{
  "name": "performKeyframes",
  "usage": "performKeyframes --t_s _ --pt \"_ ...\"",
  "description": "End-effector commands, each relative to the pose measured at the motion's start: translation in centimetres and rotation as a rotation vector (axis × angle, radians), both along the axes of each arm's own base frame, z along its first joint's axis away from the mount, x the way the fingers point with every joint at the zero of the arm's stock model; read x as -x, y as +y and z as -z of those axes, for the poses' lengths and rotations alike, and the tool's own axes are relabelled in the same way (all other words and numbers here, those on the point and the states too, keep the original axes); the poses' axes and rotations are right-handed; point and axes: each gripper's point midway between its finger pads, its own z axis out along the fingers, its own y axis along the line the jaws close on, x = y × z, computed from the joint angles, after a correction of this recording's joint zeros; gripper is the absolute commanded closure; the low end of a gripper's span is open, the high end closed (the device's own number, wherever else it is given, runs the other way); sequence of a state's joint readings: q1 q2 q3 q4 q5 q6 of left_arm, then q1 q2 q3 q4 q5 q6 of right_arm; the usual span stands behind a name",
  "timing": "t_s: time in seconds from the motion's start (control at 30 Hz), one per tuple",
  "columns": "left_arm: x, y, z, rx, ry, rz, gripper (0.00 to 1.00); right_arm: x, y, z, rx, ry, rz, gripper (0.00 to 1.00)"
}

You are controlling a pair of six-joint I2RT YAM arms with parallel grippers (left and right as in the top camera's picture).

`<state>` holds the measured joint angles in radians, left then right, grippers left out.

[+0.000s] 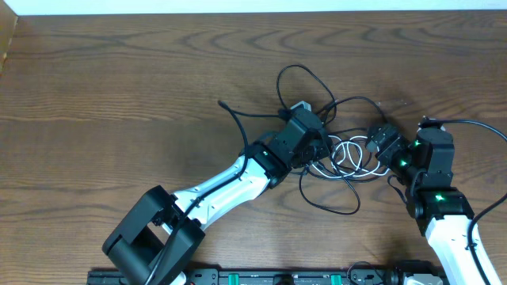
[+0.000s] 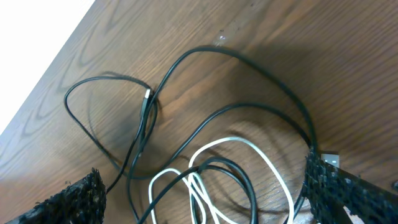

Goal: Untangle cables

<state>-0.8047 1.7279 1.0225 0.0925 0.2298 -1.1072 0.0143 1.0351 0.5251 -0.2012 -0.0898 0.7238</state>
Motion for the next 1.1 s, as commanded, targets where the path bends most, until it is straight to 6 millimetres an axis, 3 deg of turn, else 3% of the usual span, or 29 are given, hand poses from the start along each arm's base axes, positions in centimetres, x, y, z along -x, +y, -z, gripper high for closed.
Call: performKeyframes --t_s 0.0,0.13,0.27,0.33,0.4,0.43,0.47,0.57,0.63,0.87,1.07 --pt "-1.5 1.0 0.0 -0.043 -0.066 0.013 0.92 0.2 2.1 -0.3 -0.086 -0.001 -0.091 0.01" --pt "-3.8 3.2 -1.9 0.01 -0.067 -0.064 0.92 1.3 4.6 -0.2 -0.141 0.021 -0.233 0.01" --pt "-5.9 5.1 -7.5 0.128 -0.163 -0.102 0.92 3.5 4.8 2.2 -0.086 0.135 -0.285 0.01" --pt "-5.9 5.6 -9.6 0.155 -0.199 -0.111 0.92 4.1 5.6 2.6 -0.12 0.157 -0.32 0.01" --pt "-5.6 5.7 -10.9 0.173 -0.222 -0.108 0.92 4.7 7.5 2.1 -0.175 0.138 -0.422 0.01" --pt "-5.5 5.7 -11.1 0.176 -0.226 -0.107 0.92 4.9 8.5 1.7 -0.192 0.118 -0.482 0.01" --pt "-5.4 5.6 -11.1 0.177 -0.226 -0.104 0.92 5.5 10.6 0.4 -0.225 0.057 -0.628 0.01" --pt "-5.3 5.3 -11.1 0.19 -0.209 -0.111 0.92 6.5 13.1 -0.7 -0.226 -0.011 -0.789 0.01" --pt "-5.2 4.9 -11.7 0.236 -0.189 -0.121 0.92 6.4 13.3 -0.4 -0.184 -0.01 -0.795 0.01" --pt "-3.9 2.2 -16.8 0.451 -0.245 -0.01 0.92 5.7 13.6 0.3 -0.063 -0.022 -0.769 0.01" --pt "-2.1 1.3 -17.6 0.496 -0.217 0.087 0.92 4.3 13.2 0.3 -0.017 -0.058 -0.736 0.01"
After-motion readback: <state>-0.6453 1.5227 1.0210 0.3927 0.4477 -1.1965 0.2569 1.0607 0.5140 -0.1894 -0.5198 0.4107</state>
